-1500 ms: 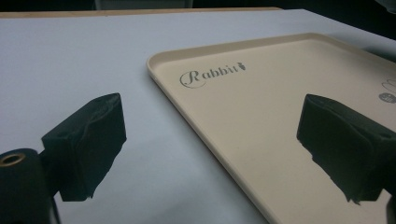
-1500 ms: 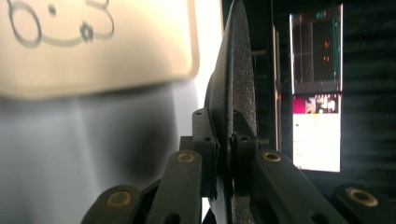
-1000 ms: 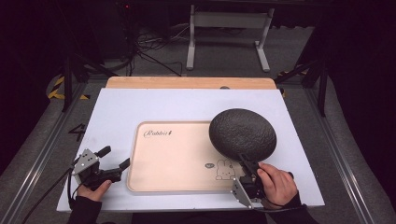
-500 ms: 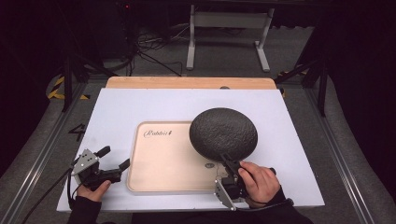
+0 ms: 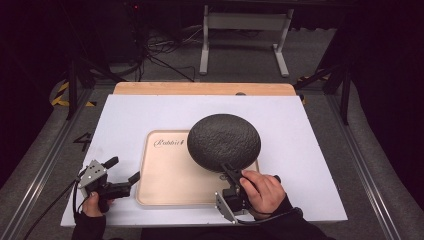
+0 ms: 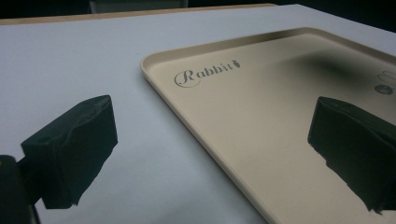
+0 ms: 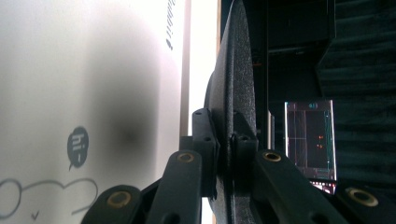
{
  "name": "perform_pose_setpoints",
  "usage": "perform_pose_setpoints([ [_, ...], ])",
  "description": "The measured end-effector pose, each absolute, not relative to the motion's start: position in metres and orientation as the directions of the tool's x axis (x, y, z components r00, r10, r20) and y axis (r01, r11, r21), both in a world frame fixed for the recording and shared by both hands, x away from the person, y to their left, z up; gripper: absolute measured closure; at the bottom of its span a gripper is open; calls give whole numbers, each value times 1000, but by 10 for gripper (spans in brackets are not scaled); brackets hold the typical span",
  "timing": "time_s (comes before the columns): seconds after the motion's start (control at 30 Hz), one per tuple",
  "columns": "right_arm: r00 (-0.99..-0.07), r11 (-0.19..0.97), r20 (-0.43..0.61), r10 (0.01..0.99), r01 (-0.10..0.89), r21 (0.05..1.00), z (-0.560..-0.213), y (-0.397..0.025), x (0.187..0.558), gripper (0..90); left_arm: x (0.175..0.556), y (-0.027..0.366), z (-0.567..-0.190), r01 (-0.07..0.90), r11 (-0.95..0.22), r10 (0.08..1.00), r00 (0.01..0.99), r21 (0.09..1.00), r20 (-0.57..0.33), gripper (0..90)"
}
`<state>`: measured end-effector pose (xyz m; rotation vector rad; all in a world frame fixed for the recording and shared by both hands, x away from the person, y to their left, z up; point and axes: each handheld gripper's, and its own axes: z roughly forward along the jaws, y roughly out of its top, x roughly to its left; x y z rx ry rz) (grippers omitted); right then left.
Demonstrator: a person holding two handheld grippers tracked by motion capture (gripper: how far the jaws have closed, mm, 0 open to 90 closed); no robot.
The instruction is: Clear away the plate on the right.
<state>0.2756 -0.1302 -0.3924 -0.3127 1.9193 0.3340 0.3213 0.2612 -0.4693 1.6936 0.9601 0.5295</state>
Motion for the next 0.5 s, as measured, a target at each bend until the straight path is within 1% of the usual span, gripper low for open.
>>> perform_pose_setpoints([
  [0.17,-354,916,-933,-67,-393,83,-395,-120,276,853,321,259,-469,335,-125,809,579,934,-100,22],
  [0.5,-361,900,-929,-78,-427,90,-403,-103,277,850,321,259,-469,336,-126,810,579,933,-99,22],
])
